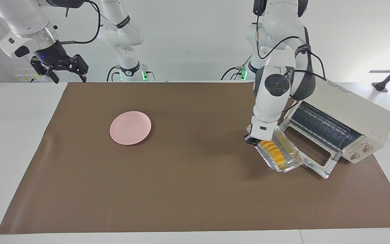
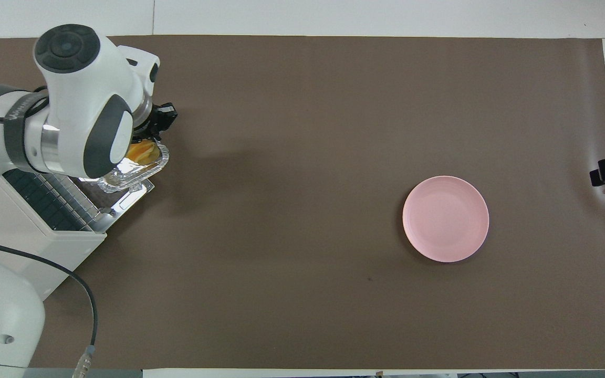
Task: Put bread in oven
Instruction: 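Carry the foil tray into the open toaster oven with the left gripper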
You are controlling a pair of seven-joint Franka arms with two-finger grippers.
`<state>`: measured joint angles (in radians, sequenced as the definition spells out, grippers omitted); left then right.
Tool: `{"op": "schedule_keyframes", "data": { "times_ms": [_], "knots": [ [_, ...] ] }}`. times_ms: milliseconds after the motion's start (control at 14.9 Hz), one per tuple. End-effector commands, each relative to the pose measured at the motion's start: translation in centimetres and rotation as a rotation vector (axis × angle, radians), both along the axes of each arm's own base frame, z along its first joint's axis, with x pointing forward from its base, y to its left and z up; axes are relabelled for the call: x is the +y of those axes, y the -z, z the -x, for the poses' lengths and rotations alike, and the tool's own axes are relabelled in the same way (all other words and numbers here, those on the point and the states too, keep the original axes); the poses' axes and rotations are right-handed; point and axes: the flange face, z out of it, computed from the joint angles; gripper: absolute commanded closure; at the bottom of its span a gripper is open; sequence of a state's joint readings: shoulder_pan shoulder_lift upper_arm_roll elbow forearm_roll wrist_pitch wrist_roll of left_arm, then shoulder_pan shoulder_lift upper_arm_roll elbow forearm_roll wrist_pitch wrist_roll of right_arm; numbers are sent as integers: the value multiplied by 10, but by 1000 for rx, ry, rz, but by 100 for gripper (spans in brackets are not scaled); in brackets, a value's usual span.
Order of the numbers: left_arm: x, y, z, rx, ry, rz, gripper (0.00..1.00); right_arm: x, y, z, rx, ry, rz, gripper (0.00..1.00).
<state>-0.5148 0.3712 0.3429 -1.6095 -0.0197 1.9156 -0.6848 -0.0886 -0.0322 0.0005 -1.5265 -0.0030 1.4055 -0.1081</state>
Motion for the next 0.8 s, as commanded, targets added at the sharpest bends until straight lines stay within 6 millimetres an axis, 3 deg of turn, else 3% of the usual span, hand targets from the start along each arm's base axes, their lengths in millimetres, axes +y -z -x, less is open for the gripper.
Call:
{"op": "schedule_keyframes", "data": {
  "times_ms": [0, 268, 602, 736],
  "knots": [
    [67, -1, 3, 30, -110, 17, 100, -5, -3, 6, 13, -10, -14, 0],
    [114, 2, 12, 54, -198, 25, 100, -1, -3, 6, 13, -18, -14, 0],
    [152, 13, 35, 89, -253, 43, 100, -1, -3, 6, 13, -18, -14, 0],
    [160, 8, 39, 93, -255, 49, 100, -1, -3, 6, 13, -18, -14, 0]
  ]
}}
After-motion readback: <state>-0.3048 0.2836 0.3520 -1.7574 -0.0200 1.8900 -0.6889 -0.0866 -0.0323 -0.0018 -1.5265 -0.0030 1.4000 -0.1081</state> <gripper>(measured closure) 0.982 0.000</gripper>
